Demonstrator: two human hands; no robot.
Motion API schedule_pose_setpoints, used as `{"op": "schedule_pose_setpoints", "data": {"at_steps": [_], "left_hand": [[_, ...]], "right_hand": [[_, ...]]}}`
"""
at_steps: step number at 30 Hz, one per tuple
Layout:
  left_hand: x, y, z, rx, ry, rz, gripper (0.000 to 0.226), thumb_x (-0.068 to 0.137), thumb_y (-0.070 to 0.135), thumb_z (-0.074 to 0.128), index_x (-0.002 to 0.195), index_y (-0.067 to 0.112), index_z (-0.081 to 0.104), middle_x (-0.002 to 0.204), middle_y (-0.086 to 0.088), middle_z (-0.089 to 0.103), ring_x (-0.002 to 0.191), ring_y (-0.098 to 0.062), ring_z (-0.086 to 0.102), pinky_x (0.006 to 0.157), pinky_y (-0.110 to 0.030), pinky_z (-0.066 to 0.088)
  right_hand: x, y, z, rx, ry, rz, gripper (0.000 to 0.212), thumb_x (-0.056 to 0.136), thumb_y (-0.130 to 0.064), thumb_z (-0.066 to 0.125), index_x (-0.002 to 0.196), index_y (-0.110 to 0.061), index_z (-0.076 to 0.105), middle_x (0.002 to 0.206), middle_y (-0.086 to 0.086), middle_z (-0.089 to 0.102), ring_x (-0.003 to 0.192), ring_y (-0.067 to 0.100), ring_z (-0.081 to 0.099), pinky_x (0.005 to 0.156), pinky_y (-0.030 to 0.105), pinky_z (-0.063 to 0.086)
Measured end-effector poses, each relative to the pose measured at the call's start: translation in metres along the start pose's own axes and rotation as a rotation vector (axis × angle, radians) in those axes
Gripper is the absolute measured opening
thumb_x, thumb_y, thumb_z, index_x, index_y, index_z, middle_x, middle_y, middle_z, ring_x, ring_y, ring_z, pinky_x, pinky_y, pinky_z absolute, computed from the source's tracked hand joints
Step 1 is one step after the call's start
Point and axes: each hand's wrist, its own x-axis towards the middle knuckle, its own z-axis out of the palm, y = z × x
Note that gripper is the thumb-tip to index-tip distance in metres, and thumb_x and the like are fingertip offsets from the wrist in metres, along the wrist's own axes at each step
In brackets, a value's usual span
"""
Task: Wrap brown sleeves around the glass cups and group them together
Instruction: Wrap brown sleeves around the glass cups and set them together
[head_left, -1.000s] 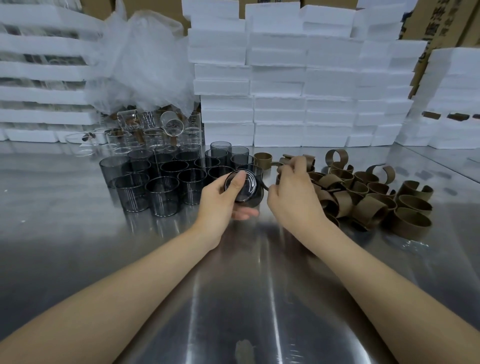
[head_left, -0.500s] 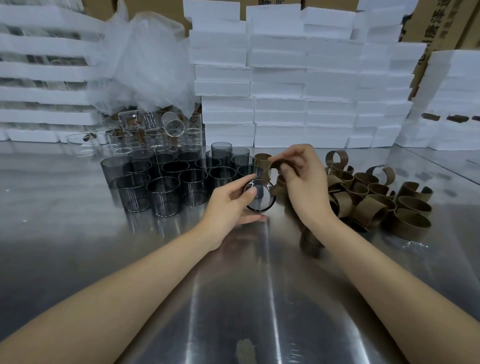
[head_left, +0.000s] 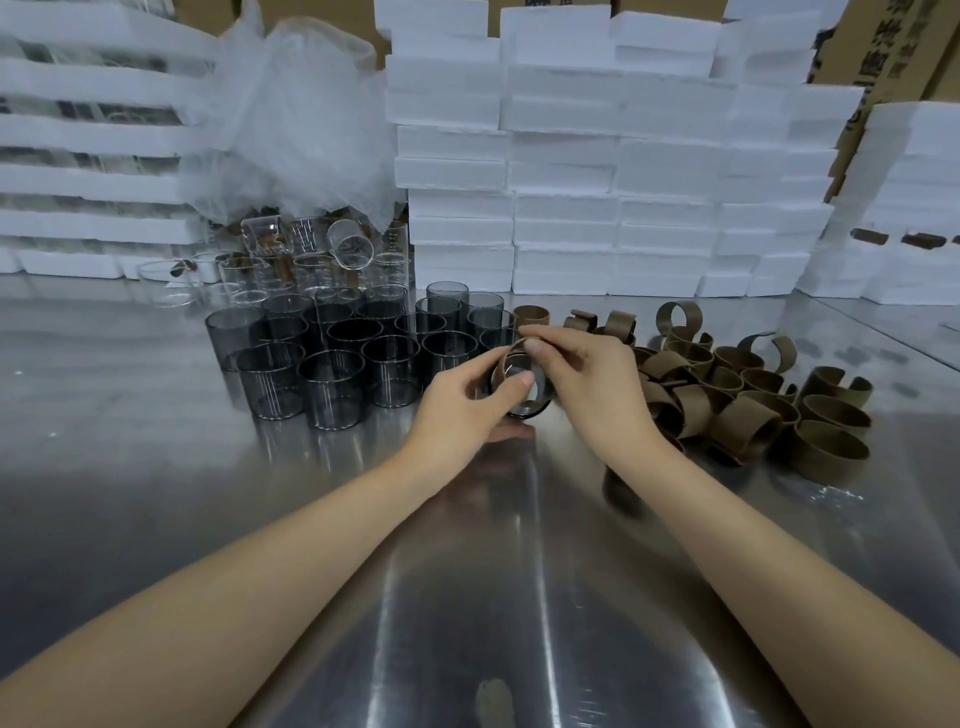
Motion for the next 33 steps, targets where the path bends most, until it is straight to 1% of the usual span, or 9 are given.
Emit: {"op": "schedule_pose_setpoints", "data": {"at_steps": [3, 7, 9, 13, 19, 25, 28, 31, 33], "left_hand": [[0.002, -0.002, -0.003, -0.028, 0.024, -0.007, 0.024, 0.094, 0.013, 0.063, 0.118, 0.013, 0.068, 0.111, -0.014, 0.070, 0.097, -0.030, 0.071, 0.076, -0.045, 0.061], [0.003, -0.003, -0.005, -0.034, 0.027, -0.005, 0.025, 0.095, 0.009, 0.059, 0.120, 0.007, 0.066, 0.112, -0.017, 0.069, 0.092, -0.025, 0.071, 0.081, -0.050, 0.059], [0.004, -0.002, -0.004, -0.017, 0.032, -0.018, 0.026, 0.095, 0.003, 0.057, 0.119, 0.006, 0.066, 0.109, -0.015, 0.070, 0.092, -0.027, 0.071, 0.080, -0.050, 0.059], [0.003, 0.002, -0.002, 0.057, 0.034, -0.026, 0.034, 0.092, -0.005, 0.048, 0.119, 0.008, 0.066, 0.112, -0.017, 0.069, 0.098, -0.035, 0.069, 0.080, -0.050, 0.059], [0.004, 0.001, -0.002, 0.167, 0.048, -0.018, 0.042, 0.092, -0.005, 0.046, 0.128, 0.009, 0.061, 0.117, -0.014, 0.067, 0.097, -0.029, 0.071, 0.082, -0.049, 0.059], [0.002, 0.001, -0.002, 0.128, 0.038, -0.017, 0.037, 0.093, -0.006, 0.048, 0.120, 0.016, 0.063, 0.115, -0.009, 0.068, 0.079, -0.034, 0.074, 0.075, -0.036, 0.061], [0.001, 0.002, -0.004, 0.057, 0.060, -0.053, 0.035, 0.094, -0.004, 0.048, 0.123, 0.010, 0.062, 0.114, -0.014, 0.069, 0.075, -0.037, 0.073, 0.064, -0.026, 0.060], [0.000, 0.004, -0.005, -0.122, 0.065, -0.063, 0.028, 0.098, 0.002, 0.048, 0.118, 0.010, 0.066, 0.105, -0.019, 0.072, 0.077, -0.041, 0.072, 0.061, -0.022, 0.058], [0.001, 0.005, -0.004, -0.224, 0.056, -0.043, 0.025, 0.100, 0.008, 0.047, 0.118, 0.011, 0.065, 0.103, -0.016, 0.074, 0.078, -0.042, 0.072, 0.064, -0.023, 0.059]], "right_hand": [[0.002, -0.003, 0.001, 0.004, -0.194, 0.142, 0.042, 0.103, -0.020, 0.041, 0.143, -0.028, 0.046, 0.129, -0.005, 0.060, 0.097, -0.006, 0.056, 0.087, 0.012, 0.043], [-0.003, -0.002, 0.005, -0.065, -0.331, 0.163, 0.059, 0.098, -0.013, 0.037, 0.149, -0.040, 0.024, 0.117, -0.007, 0.055, 0.091, 0.002, 0.058, 0.071, 0.006, 0.041], [-0.002, -0.002, 0.002, -0.073, -0.326, 0.142, 0.060, 0.097, -0.009, 0.036, 0.148, -0.039, 0.027, 0.115, -0.001, 0.061, 0.085, 0.004, 0.059, 0.065, 0.007, 0.042], [-0.001, -0.004, -0.001, -0.047, -0.334, 0.116, 0.062, 0.093, 0.001, 0.032, 0.145, -0.031, 0.037, 0.126, 0.007, 0.059, 0.099, 0.015, 0.060, 0.090, 0.033, 0.053], [0.003, -0.006, -0.009, -0.048, -0.387, 0.086, 0.069, 0.085, 0.013, 0.042, 0.144, -0.023, 0.045, 0.137, 0.001, 0.055, 0.123, 0.012, 0.052, 0.106, 0.036, 0.045], [0.007, 0.002, -0.014, -0.036, -0.379, 0.104, 0.061, 0.087, 0.014, 0.046, 0.138, -0.019, 0.052, 0.136, -0.001, 0.057, 0.126, 0.013, 0.052, 0.103, 0.039, 0.047], [0.010, 0.006, -0.016, 0.165, -0.343, 0.250, 0.044, 0.096, -0.001, 0.052, 0.137, -0.016, 0.053, 0.128, 0.003, 0.062, 0.117, 0.018, 0.059, 0.087, 0.036, 0.057], [0.012, 0.006, -0.018, 0.275, -0.325, 0.338, 0.030, 0.098, -0.032, 0.055, 0.123, -0.020, 0.065, 0.114, -0.003, 0.070, 0.110, 0.013, 0.063, 0.089, 0.033, 0.055], [0.012, 0.004, -0.016, 0.388, -0.371, 0.424, 0.032, 0.096, -0.045, 0.053, 0.112, -0.022, 0.070, 0.106, -0.005, 0.074, 0.101, 0.013, 0.067, 0.089, 0.034, 0.055]]}}
